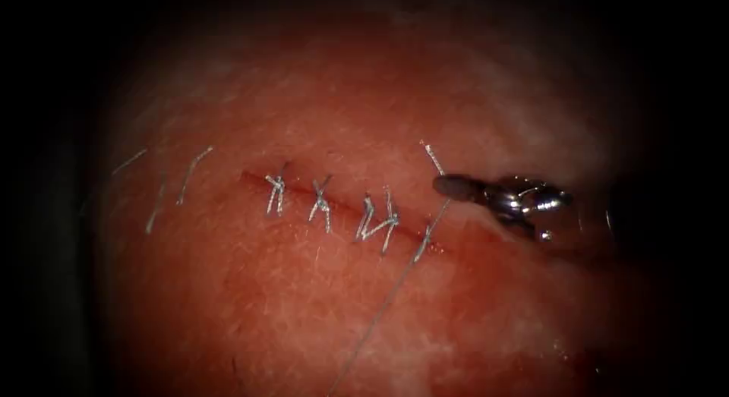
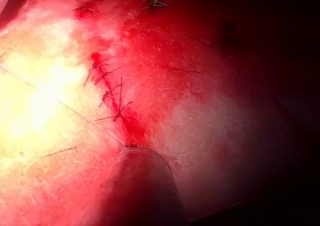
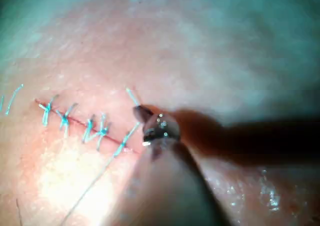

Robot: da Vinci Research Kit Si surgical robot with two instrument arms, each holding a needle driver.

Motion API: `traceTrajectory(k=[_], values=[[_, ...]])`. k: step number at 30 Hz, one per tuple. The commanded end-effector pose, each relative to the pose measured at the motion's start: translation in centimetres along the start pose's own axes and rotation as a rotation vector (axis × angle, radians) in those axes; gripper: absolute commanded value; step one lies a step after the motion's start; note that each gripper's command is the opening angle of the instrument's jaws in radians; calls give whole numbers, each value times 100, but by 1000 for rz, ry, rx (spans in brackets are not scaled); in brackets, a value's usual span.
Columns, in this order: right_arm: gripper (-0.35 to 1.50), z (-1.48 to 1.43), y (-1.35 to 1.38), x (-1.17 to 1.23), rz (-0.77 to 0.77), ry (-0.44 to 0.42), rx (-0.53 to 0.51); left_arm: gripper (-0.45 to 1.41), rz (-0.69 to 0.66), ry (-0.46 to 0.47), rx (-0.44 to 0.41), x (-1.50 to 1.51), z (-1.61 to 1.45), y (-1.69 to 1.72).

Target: Wound Closure

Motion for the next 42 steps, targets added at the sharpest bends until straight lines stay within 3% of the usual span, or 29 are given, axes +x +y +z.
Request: traceTrajectory(k=[1, 4, 6, 7, 9, 11, 13, 17, 19, 27, 31, 36, 38, 40, 42], values=[[-35, 4, -2, -14, 4, -3, 1, -45, -3, 0, -7, 3, 0, 17], [-35, 3, -4, -19, 6, 10, 8, -45, -5, 1, -15, 7, -5, 10], [-35, 1, -5, -20, 12, 43, 71, -45, -8, 10, -14, 11, -11, 2], [-1, 1, -5, -21, 15, 59, 104, -45, -11, 20, -6, 14, -14, -2], [83, -4, -5, -23, 19, 102, 157, -45, -21, 49, 12, 23, -27, -19], [123, -15, -2, -22, -57, 110, 168, -45, -32, 65, 18, 34, -41, -39], [131, -31, 6, -16, -219, 134, 185, -45, -34, 84, 36, 46, -54, -62], [131, -55, 23, -7, -397, 210, 185, -45, 4, 110, 60, 61, -69, -91], [141, -69, 33, -4, -491, 233, 138, -45, 33, 122, 75, 70, -75, -108], [148, -109, 42, 0, -580, 268, 30, -45, 92, 161, 122, 96, -88, -155], [148, -120, 33, 0, -630, 275, 35, -45, 129, 169, 129, 108, -93, -177], [136, -119, -3, -25, -673, 250, 142, -45, 162, 189, 151, 118, -93, -210], [103, -106, -49, -48, -718, 232, 251, -45, 197, 201, 156, 124, -88, -238], [88, -98, -77, -57, -741, 229, 288, -45, 211, 209, 158, 126, -84, -248], [61, -88, -106, -60, -787, 230, 324, -45, 233, 218, 155, 128, -75, -258]])
